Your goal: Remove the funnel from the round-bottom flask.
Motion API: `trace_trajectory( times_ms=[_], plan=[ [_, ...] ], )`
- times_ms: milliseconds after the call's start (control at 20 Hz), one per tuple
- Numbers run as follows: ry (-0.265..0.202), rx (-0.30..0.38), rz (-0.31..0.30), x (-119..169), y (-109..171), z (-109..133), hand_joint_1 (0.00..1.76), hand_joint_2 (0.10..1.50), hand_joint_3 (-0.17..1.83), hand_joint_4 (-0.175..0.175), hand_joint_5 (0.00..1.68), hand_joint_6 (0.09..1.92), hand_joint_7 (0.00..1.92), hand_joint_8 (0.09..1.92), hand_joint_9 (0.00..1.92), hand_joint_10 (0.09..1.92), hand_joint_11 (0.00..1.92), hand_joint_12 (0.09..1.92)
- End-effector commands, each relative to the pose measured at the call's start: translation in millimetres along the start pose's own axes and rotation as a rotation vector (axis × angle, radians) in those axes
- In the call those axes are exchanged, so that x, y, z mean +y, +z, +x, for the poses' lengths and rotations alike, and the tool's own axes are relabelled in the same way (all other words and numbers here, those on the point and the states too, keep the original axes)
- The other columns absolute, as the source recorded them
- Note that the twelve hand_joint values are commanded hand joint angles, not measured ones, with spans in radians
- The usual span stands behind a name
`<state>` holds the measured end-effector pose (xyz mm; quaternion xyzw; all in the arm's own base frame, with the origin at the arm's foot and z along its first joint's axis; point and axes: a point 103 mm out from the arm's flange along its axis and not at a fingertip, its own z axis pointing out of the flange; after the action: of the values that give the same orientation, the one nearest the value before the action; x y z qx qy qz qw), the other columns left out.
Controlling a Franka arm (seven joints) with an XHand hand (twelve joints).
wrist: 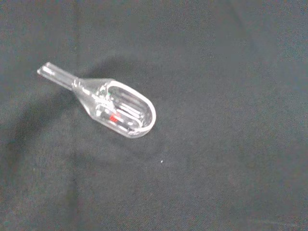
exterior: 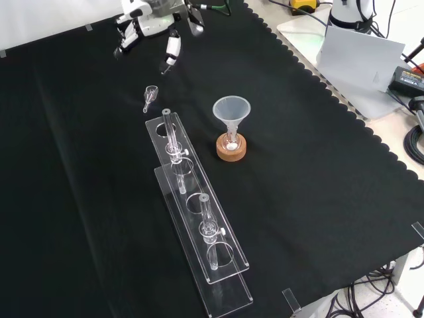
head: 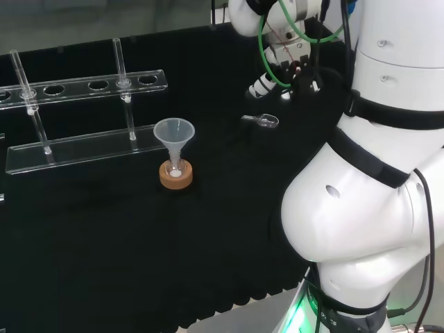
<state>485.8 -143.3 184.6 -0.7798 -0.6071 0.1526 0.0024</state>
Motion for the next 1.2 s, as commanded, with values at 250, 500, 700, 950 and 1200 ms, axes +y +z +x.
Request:
trace_trajectory(
  times_ms=[250, 500, 700, 950, 1200],
  plan=[
    [-0.005, 0.042, -0.059, -32, -42, -12, 0.46, 0.58, 0.35, 0.029, 0.27, 0.09, 0.65, 0.09, 0.62, 0.09, 0.0, 1.52],
    [-0.041, 0.069, -0.069, -56, -66, -4, 0.43, 0.58, 0.33, 0.027, 0.26, 0.09, 0.63, 0.09, 0.61, 0.09, 0.0, 1.51],
    [-0.065, 0.093, 0.027, -74, -77, 9, 0.38, 0.58, 0.28, 0.033, 0.13, 0.09, 0.44, 0.09, 0.44, 0.09, 0.0, 1.42],
    [-0.097, 0.153, -0.005, -100, -89, 27, 0.31, 0.59, 0.15, 0.055, 0.0, 0.09, 0.05, 0.09, 0.04, 0.09, 0.0, 1.11],
    [-0.134, 0.201, -0.03, -129, -97, 55, 0.3, 0.6, 0.07, 0.068, 0.0, 0.09, 0.0, 0.09, 0.0, 0.09, 0.0, 0.94]
  ],
)
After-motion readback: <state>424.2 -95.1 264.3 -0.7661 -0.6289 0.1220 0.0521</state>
